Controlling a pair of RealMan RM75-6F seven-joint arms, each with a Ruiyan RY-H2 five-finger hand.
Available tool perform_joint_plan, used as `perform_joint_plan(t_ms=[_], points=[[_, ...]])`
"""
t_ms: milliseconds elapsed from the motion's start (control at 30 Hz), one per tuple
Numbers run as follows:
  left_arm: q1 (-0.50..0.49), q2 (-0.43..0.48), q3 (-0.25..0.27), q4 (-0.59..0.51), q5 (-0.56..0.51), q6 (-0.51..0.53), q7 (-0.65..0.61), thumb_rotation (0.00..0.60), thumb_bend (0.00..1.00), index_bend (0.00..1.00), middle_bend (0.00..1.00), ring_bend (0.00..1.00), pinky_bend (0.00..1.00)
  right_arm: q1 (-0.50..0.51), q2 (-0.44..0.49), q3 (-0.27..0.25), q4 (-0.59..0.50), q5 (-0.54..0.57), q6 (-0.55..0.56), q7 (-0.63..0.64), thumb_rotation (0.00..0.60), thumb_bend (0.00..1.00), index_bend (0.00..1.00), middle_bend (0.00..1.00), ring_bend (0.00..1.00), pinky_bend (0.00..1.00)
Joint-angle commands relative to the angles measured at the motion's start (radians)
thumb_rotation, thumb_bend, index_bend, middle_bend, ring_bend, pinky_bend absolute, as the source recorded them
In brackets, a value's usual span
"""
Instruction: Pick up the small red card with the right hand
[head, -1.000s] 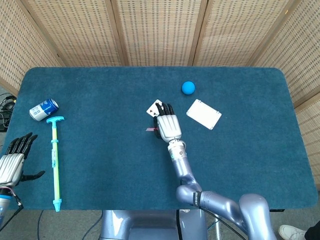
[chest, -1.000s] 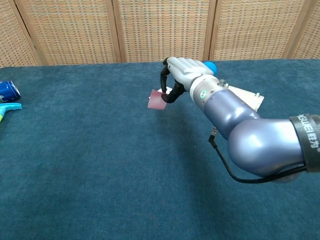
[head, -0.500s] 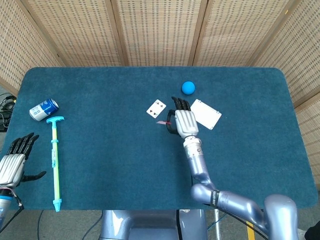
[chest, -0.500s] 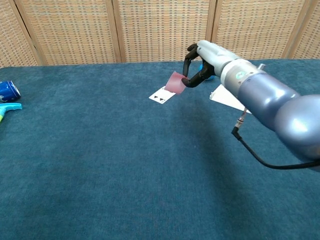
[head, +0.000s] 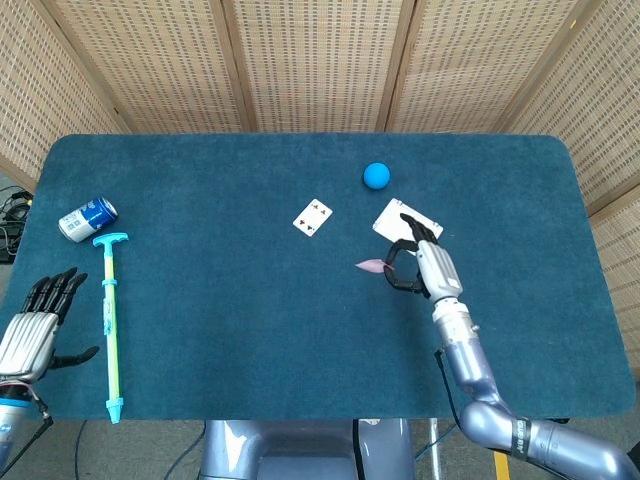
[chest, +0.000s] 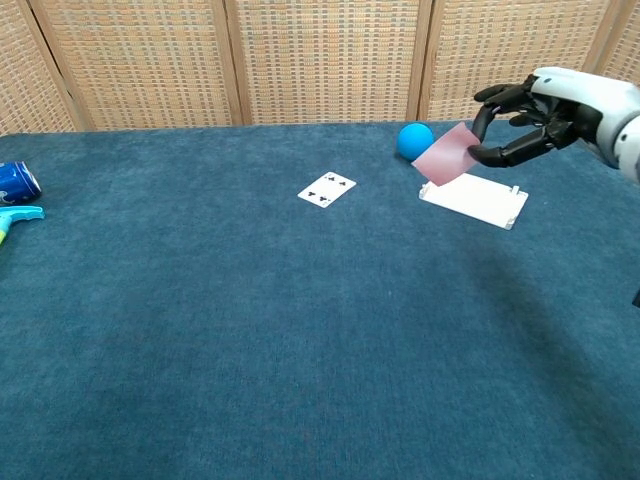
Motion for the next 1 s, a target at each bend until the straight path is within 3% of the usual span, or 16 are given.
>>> perform_joint_plan(t_ms=[33, 200, 467, 700, 1000], points=[[0.001, -0.001, 0.004, -0.001, 0.006, 0.002, 0.006, 0.600, 0.06, 0.00, 0.00, 0.00, 0.00, -0.051, 0.049, -0.042, -0.068, -0.067, 0.037, 0.041, 0.600, 0.56, 0.60, 0.11, 0.00, 0.00], [0.008, -0.003, 0.008, -0.007, 0.024, 0.022, 0.019, 0.600, 0.06, 0.00, 0.00, 0.00, 0.00, -0.110, 0.119, -0.093, -0.167, -0.165, 0.064, 0.134, 0.600, 0.56, 0.60, 0.11, 0.00, 0.00], [0.018, 0.006, 0.009, -0.017, 0.037, 0.049, 0.016, 0.600, 0.06, 0.00, 0.00, 0.00, 0.00, -0.193, 0.222, -0.190, -0.223, -0.352, 0.112, 0.299, 0.600, 0.56, 0.60, 0.11, 0.00, 0.00], [0.017, 0.007, 0.012, -0.022, 0.046, 0.049, 0.019, 0.600, 0.06, 0.00, 0.00, 0.00, 0.00, -0.260, 0.298, -0.276, -0.174, -0.477, 0.169, 0.471, 0.600, 0.56, 0.61, 0.11, 0.00, 0.00], [0.022, 0.007, 0.015, -0.032, 0.057, 0.060, 0.035, 0.600, 0.06, 0.00, 0.00, 0.00, 0.00, -0.301, 0.378, -0.346, -0.089, -0.578, 0.210, 0.745, 0.600, 0.56, 0.61, 0.11, 0.00, 0.00]])
